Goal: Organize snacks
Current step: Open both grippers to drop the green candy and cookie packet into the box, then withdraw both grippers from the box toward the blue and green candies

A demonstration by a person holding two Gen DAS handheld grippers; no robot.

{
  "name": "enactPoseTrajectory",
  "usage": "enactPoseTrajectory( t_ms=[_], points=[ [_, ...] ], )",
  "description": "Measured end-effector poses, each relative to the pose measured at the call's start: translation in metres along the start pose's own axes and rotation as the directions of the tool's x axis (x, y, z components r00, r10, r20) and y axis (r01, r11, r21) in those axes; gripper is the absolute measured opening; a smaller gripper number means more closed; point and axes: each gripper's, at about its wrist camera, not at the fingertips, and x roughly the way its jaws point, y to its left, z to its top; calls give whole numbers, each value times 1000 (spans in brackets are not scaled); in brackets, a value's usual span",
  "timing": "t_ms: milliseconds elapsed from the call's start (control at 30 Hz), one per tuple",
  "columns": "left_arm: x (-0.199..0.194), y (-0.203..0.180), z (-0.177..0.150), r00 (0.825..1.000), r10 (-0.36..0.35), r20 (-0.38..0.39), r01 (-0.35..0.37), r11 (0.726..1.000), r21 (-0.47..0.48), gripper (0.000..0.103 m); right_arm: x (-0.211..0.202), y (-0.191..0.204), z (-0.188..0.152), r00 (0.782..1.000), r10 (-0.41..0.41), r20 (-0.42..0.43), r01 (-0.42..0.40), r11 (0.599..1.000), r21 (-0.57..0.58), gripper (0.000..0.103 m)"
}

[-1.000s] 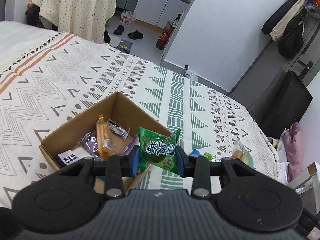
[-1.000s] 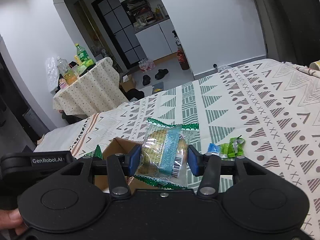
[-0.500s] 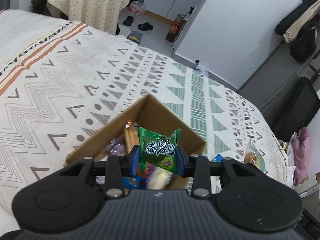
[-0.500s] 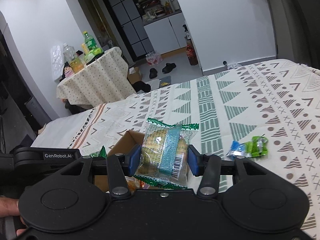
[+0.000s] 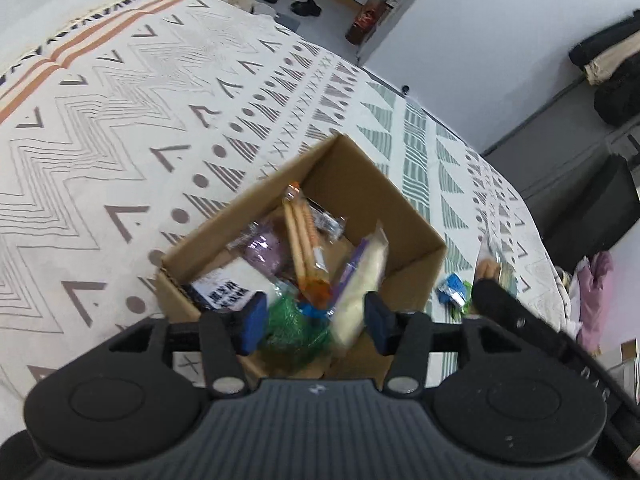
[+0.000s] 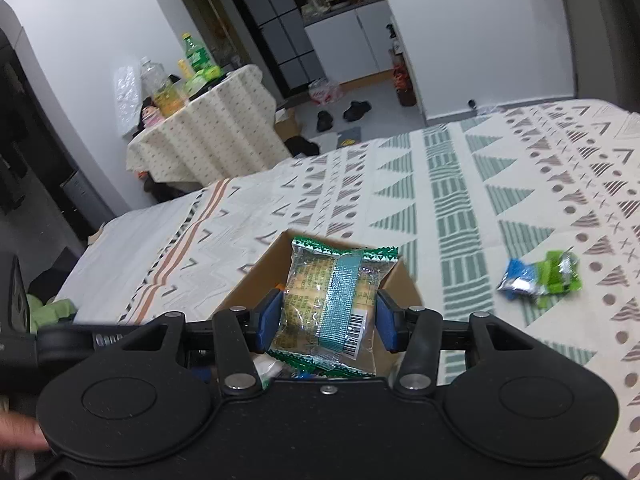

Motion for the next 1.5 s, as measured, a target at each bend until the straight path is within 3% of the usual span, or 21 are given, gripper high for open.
enactPoseTrajectory(
  t_ms=[100,267,400,733,1100,1500],
  points=[
    [-6,4,3,1000,10,23,-10,1000,-9,67,1,8,-4,999,26,-18,-26,1000,-10,48],
    [-15,11,8,999,27,39,-27,999,-22,68,3,18,-7,995,84,-45,-85,996,-8,49],
    [-18,12,7,997,49,58,-48,999,-19,75,3,15,-11,990,130,-59,-129,991,25,57],
    [-20,-3,-7,997,61,52,-61,998,-7,86,-37,-28,-2,1000,20,-3,-20,997,71,70],
    [-33,-51,-30,996,7,83,-14,997,80,94,-81,-66,-4,999,-24,47,20,997,78,85],
    [-35,-105,-64,996,10,94,-25,986,164,98,-121,-107,-18,997,-41,69,34,994,103,98]
  ],
)
